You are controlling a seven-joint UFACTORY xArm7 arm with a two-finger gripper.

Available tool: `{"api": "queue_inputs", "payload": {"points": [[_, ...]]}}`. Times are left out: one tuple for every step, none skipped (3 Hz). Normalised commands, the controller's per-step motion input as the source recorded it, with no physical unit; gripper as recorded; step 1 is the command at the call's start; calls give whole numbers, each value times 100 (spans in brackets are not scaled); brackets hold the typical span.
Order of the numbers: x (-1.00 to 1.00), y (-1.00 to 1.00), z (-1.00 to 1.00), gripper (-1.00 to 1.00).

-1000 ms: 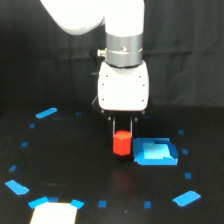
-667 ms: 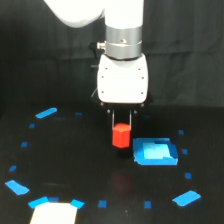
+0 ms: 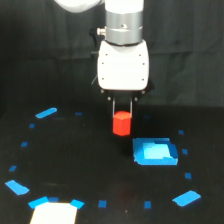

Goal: Pick up the red object from the table

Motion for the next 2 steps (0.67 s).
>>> {"api": "queue_inputs", "payload": {"points": [[-7, 21, 100, -29], [-15, 26, 100, -51]]}}
